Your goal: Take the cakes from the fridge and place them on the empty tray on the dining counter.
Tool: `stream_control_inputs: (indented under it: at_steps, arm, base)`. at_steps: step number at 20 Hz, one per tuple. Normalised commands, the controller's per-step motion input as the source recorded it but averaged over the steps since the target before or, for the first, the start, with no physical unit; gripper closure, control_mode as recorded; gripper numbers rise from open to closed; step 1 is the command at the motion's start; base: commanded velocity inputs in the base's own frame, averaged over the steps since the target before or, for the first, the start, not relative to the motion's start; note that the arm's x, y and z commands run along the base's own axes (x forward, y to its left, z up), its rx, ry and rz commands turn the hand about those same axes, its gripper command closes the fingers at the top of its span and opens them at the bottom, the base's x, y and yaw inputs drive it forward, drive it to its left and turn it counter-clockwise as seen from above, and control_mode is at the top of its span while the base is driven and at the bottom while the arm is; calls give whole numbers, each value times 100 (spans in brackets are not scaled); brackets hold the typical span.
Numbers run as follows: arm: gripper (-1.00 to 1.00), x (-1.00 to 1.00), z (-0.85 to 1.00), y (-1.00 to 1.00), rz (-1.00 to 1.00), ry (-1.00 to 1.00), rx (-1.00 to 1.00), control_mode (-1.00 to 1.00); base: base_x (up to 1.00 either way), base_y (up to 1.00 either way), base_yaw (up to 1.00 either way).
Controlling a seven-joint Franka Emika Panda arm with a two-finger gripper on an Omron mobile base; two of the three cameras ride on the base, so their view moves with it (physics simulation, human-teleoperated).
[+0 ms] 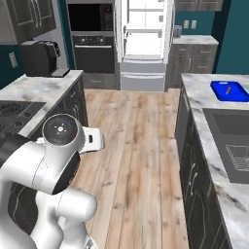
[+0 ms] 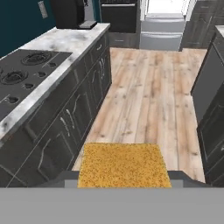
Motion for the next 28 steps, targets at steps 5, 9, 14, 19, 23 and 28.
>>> stream_control_inputs:
  at_steps: [5, 9, 14, 19, 23, 28]
  arm:
    - [100, 0, 0, 0, 0, 0, 0, 100]
    - [100, 0, 0, 0, 0, 0, 0, 100]
    - [100, 0, 0, 0, 0, 0, 0, 100]
    - [100, 0, 0, 0, 0, 0, 0, 100]
    - [100, 0, 0, 0, 0, 0, 0, 100]
    - [100, 0, 0, 0, 0, 0, 0, 100]
  base:
    - [-100, -4, 0]
    - [-100, -5, 0]
    - [-100, -5, 0]
    - [-100, -11, 0]
    - [-100, -16, 0]
    - [-100, -32, -1]
